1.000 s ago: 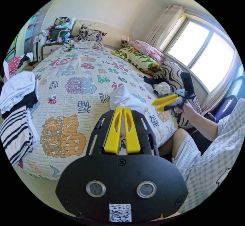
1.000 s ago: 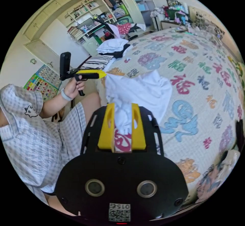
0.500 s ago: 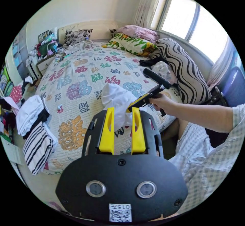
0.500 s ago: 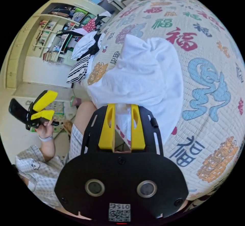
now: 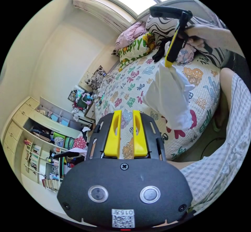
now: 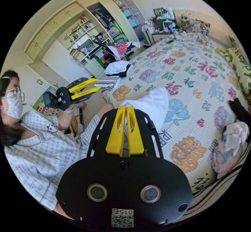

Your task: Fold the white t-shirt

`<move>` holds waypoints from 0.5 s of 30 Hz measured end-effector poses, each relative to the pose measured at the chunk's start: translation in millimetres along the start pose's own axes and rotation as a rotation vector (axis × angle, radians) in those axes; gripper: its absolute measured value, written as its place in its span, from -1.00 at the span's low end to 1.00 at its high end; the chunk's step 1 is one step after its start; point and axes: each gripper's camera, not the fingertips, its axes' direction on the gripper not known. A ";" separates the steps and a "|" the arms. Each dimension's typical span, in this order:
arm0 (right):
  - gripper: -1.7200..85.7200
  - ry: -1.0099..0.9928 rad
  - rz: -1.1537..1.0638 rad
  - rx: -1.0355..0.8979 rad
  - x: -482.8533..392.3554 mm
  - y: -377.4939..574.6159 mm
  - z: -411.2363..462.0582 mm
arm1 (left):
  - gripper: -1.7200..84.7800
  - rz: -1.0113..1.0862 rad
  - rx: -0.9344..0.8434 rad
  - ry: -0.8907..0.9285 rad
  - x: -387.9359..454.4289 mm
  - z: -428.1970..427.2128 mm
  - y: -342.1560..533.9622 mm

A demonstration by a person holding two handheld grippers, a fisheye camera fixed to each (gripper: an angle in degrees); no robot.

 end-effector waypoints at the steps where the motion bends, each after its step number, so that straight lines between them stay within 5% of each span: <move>1: -0.97 0.030 -0.013 0.020 -7.3 6.0 -17.3 | -0.79 0.006 0.007 -0.005 3.9 -1.9 -3.6; 15: -0.97 0.068 -0.061 0.127 -62.8 58.4 -66.9 | -0.74 -0.073 0.097 0.197 37.6 -8.4 -56.2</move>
